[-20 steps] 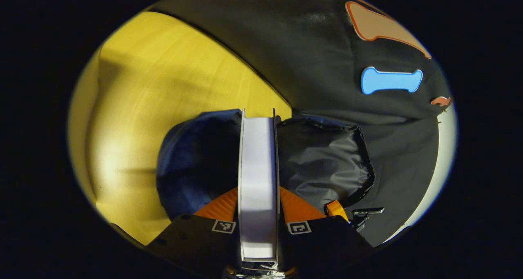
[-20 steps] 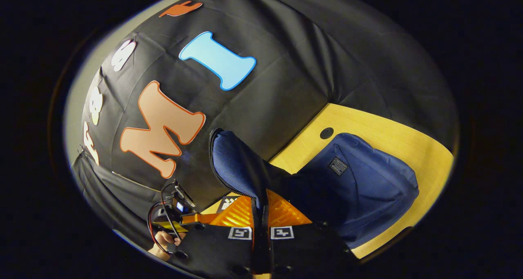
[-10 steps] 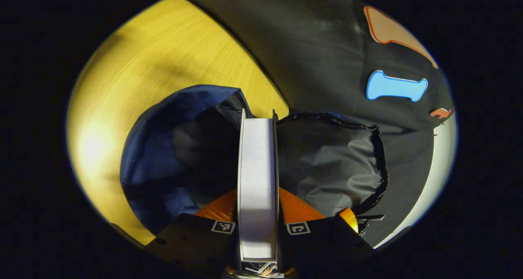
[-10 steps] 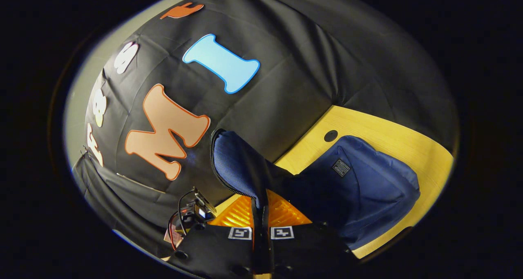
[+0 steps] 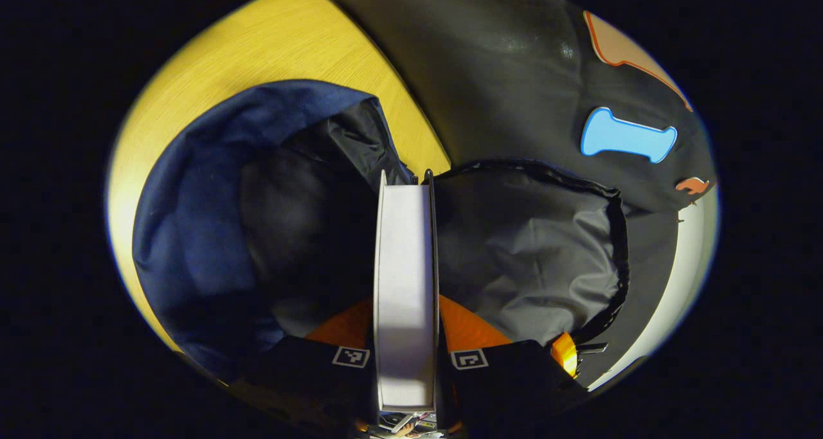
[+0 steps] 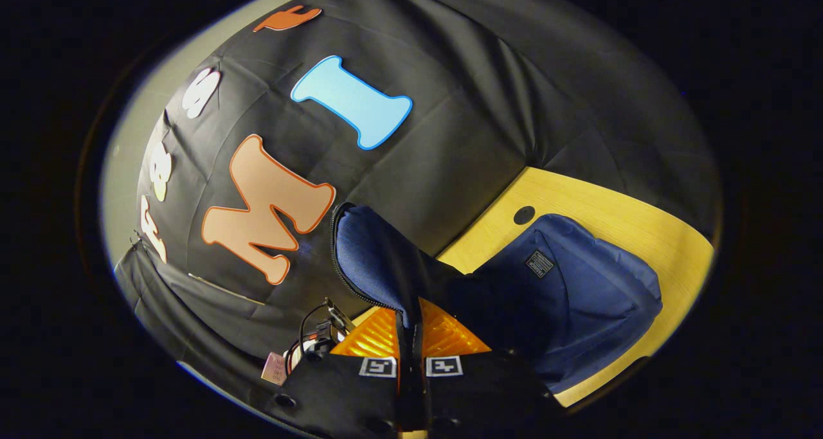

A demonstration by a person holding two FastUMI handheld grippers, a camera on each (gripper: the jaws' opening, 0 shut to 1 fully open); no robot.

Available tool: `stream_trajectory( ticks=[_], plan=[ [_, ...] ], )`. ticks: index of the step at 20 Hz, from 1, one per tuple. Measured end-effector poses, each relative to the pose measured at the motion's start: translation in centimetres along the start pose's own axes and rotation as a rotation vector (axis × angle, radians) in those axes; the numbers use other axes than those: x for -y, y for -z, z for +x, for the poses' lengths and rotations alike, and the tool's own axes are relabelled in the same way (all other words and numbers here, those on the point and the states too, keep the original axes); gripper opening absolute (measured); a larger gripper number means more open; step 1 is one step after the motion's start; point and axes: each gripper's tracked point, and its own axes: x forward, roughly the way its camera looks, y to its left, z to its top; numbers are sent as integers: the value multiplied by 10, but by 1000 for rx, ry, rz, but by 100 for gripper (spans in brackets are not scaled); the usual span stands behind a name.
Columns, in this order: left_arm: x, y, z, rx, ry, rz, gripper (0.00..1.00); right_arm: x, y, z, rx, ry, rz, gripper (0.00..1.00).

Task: Open the schoolbag, grab two books from the bookshelf and put them into the schoolbag.

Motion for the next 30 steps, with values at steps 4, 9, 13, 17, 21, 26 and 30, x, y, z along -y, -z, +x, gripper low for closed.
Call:
stream_trajectory(
  ticks=[4, 9, 13, 17, 21, 26, 30],
  plan=[
    [-5, 2, 0, 11, 1, -33, 29, 0, 1, 0, -2, 0, -2, 2],
    [-7, 3, 0, 14, 1, -46, 32, 1, 1, 0, -2, -1, 1, 3],
    [-7, 4, 0, 10, -6, -39, 35, 2, 0, -1, -1, 2, 6, 3],
    [-16, 0, -3, 17, -63, -33, 44, 5, 2, -3, -3, 9, 5, 3],
    [-23, 0, -6, 24, -179, 81, 68, 6, 6, -4, -6, 10, 5, 3],
    [-36, -7, -26, 4, -345, 359, 78, 5, 7, -1, -3, 10, -12, 3],
    [-36, -15, -48, -6, -450, 597, 83, 5, 7, 0, -3, 10, -7, 3]
  ],
)
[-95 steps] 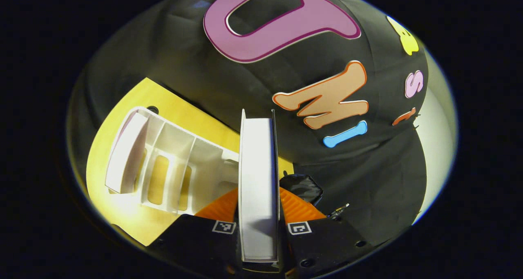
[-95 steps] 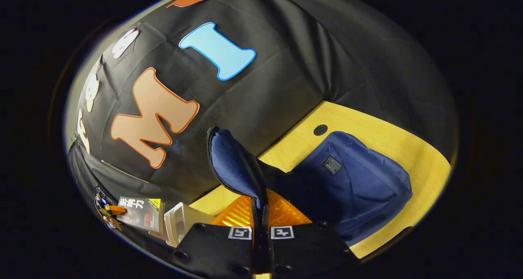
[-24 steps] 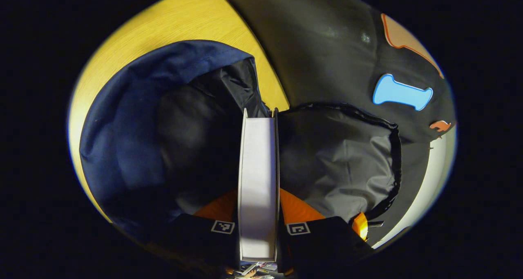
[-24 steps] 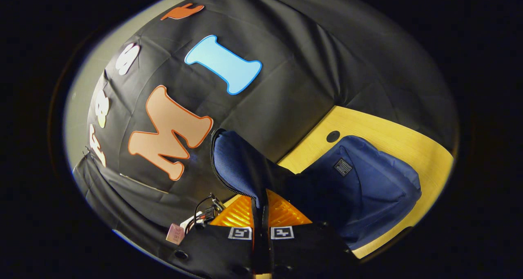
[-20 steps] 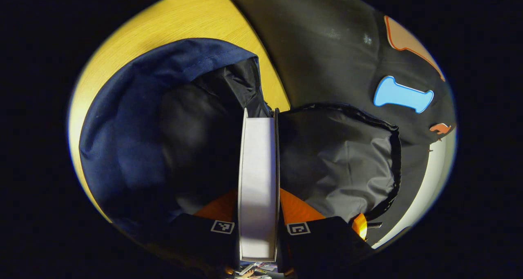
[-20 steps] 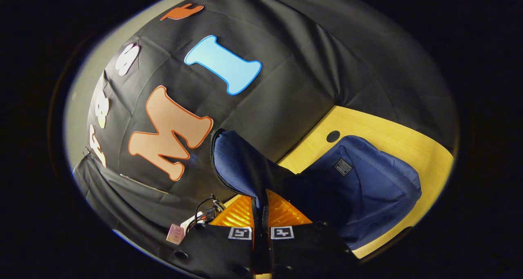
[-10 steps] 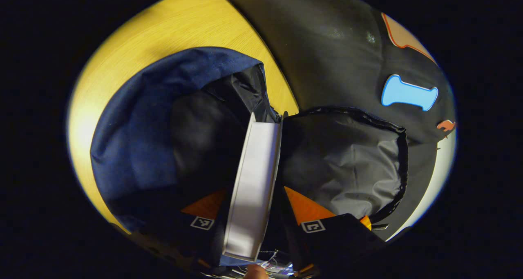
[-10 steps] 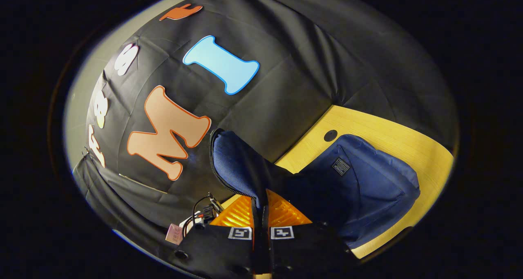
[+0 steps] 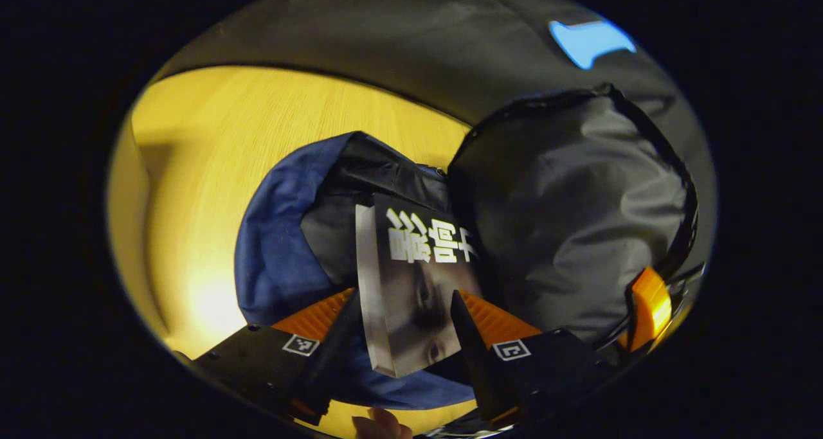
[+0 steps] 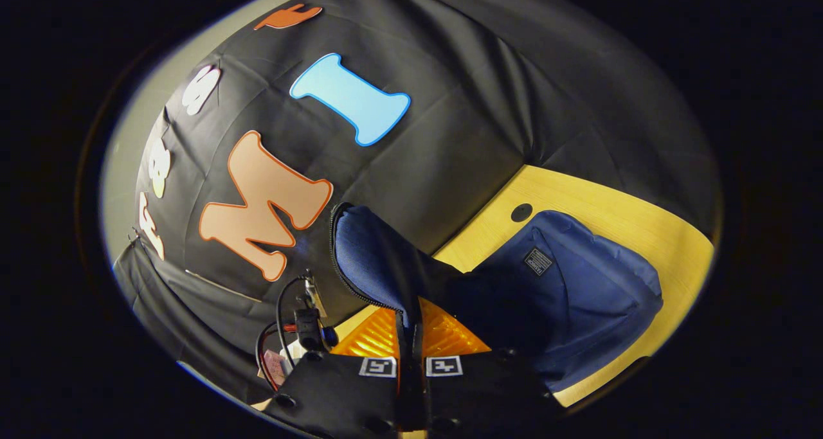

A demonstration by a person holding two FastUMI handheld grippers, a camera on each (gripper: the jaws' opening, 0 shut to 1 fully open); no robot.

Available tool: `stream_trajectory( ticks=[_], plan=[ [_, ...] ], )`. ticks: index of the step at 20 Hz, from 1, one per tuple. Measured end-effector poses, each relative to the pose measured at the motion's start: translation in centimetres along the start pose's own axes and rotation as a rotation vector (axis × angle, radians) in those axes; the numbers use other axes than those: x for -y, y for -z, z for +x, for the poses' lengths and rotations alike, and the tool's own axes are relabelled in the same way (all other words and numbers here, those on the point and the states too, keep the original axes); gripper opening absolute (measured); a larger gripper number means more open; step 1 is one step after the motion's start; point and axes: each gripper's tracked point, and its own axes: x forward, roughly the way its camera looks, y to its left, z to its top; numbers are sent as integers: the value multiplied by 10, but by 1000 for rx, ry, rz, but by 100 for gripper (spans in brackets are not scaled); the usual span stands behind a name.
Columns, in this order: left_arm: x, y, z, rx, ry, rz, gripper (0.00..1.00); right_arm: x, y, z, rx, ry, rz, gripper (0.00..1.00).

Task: Open the schoolbag, grab two books from the bookshelf and put them into the schoolbag.

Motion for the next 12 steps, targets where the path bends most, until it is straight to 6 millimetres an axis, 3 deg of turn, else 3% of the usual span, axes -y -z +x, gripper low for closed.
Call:
stream_trajectory(
  ticks=[3, 5, 9, 12],
  plan=[
    [-7, -13, -12, 49, -77, 166, 86, 0, 2, 0, -1, -1, -1, 3],
    [-10, -20, -20, 88, -112, 248, 97, 0, 2, -1, 1, -1, -3, 3],
    [-17, -29, -39, 145, -148, 314, 98, 1, 4, -2, -2, -2, -11, 3],
    [-20, -38, -69, 211, -145, 322, 97, 1, 2, -2, -4, 0, -17, 3]
  ],
)
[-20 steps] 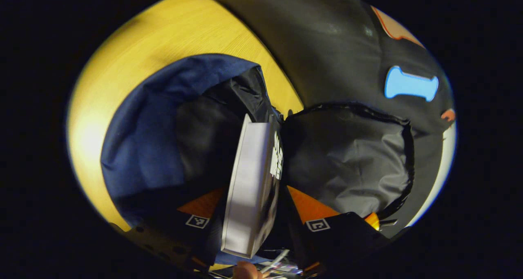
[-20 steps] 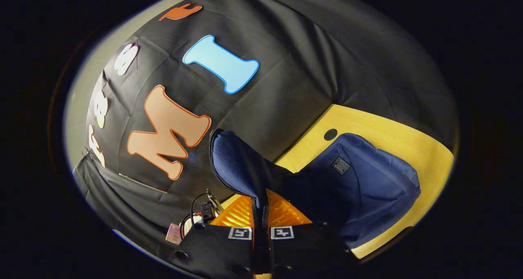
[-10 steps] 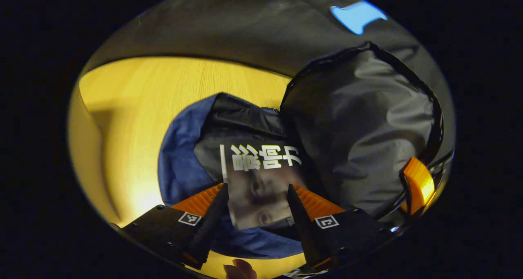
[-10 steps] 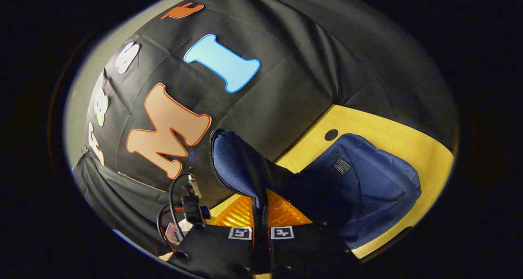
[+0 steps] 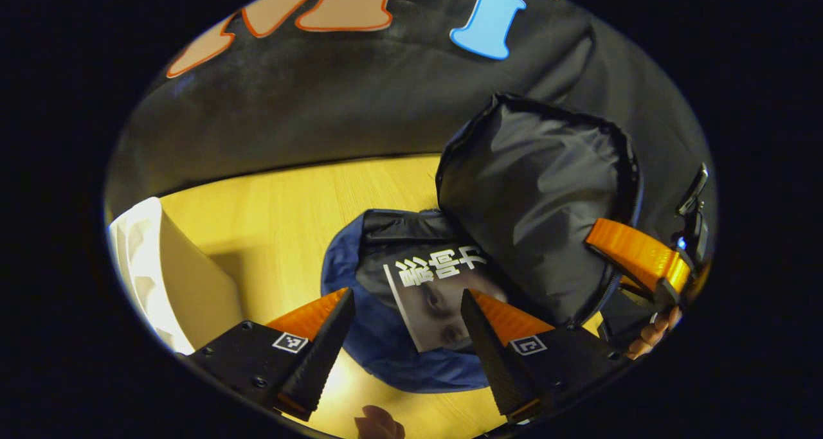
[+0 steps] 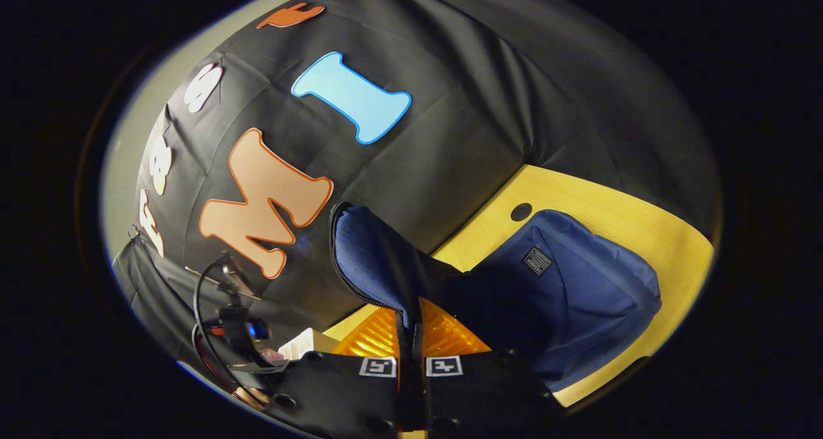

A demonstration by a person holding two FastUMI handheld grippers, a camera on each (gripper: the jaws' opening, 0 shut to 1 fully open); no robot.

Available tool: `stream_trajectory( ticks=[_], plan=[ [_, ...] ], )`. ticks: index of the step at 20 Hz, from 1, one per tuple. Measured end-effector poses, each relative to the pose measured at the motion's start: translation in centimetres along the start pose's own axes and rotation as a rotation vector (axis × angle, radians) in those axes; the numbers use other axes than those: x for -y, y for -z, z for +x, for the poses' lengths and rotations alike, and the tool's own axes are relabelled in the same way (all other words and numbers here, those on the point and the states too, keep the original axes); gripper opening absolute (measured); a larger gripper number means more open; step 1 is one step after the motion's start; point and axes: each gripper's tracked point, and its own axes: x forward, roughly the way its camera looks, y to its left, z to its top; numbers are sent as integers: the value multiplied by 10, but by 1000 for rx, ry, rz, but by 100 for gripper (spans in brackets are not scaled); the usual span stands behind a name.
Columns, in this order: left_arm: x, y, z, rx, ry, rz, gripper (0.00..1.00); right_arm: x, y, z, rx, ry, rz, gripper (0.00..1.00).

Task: Open the schoolbag, grab two books from the bookshelf and put them into the schoolbag.

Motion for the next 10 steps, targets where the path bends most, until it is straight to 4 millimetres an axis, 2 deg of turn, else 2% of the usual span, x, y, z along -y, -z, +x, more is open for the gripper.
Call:
stream_trajectory(
  ticks=[5, 10],
  plan=[
    [-23, -11, -52, 83, -12, -29, 97, -2, 2, -2, -4, 1, -10, 4],
    [-56, -30, -106, 171, -41, -75, 96, -2, 3, -3, -7, 8, -19, 4]
  ],
)
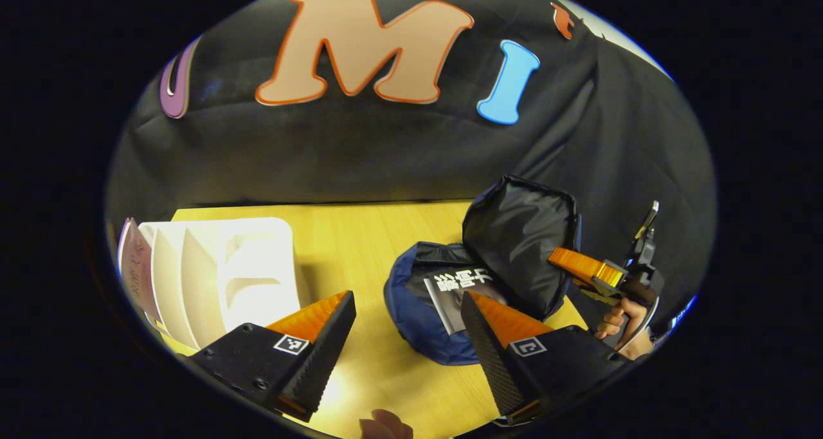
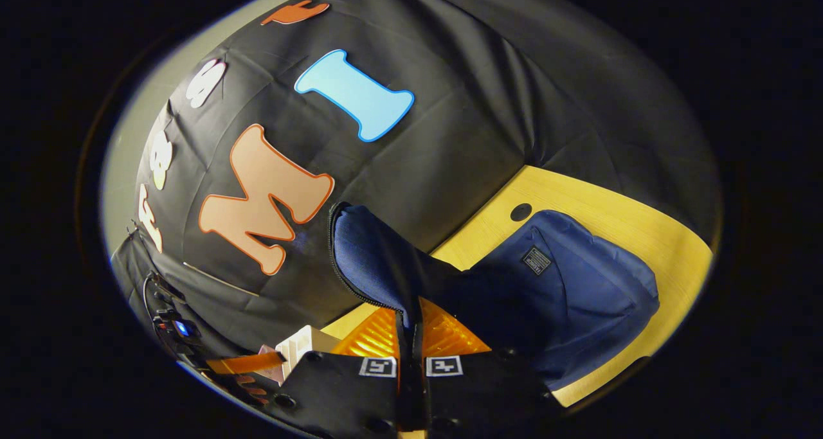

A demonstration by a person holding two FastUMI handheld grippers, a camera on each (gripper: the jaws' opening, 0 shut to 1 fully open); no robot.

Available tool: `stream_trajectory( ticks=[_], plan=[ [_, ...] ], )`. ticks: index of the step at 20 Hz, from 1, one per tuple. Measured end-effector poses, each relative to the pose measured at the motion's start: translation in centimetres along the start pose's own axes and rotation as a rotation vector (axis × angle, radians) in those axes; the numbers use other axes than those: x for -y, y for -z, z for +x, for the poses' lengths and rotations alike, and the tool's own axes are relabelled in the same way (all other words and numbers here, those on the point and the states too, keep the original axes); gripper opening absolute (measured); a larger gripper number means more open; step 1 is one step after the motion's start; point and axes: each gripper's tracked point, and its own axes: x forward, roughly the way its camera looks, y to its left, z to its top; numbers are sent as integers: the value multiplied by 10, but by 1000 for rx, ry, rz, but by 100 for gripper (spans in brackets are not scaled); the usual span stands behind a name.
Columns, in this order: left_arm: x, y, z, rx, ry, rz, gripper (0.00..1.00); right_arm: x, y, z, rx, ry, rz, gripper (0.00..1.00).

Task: Open the schoolbag, grab two books from the bookshelf and put them into the schoolbag.

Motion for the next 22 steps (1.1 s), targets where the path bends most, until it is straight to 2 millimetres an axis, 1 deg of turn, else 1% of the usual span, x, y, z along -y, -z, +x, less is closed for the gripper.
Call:
stream_trajectory(
  ticks=[1, 3, 5, 7, 9, 10, 11, 15, 17, 20, 21, 22],
  plan=[
    [-10, -6, -10, 18, -18, -14, 99, -1, 1, 0, 0, 1, -2, 4],
    [-29, -12, -28, 38, -54, -21, 97, 0, 1, 0, -1, 4, 1, 3],
    [-54, -19, -46, 57, -103, -10, 97, 0, 0, 0, 2, 5, 2, 3],
    [-83, -22, -68, 71, -153, 10, 97, 1, -1, 1, 7, 6, 2, 3],
    [-109, -18, -90, 63, -195, 12, 96, 1, -2, 1, 11, 6, 5, 3],
    [-121, -18, -100, 60, -212, 3, 94, 1, -3, 1, 12, 6, 4, 4],
    [-132, -17, -108, 58, -219, -15, 96, 2, -5, 1, 14, 8, 3, 3],
    [-187, -14, -140, 41, -280, -78, 96, 5, -6, 1, 20, 12, 13, 3],
    [-212, -20, -147, 37, -303, -92, 96, 6, -6, 2, 19, 11, 16, 3],
    [-244, -24, -159, -12, -337, -79, 96, 7, -7, 3, 19, 16, 11, 2],
    [-254, -27, -156, -24, -334, -73, 96, 7, -8, 3, 21, 17, 12, 3],
    [-264, -25, -157, -51, -351, -81, 96, 7, -8, 4, 21, 17, 13, 3]
  ],
)
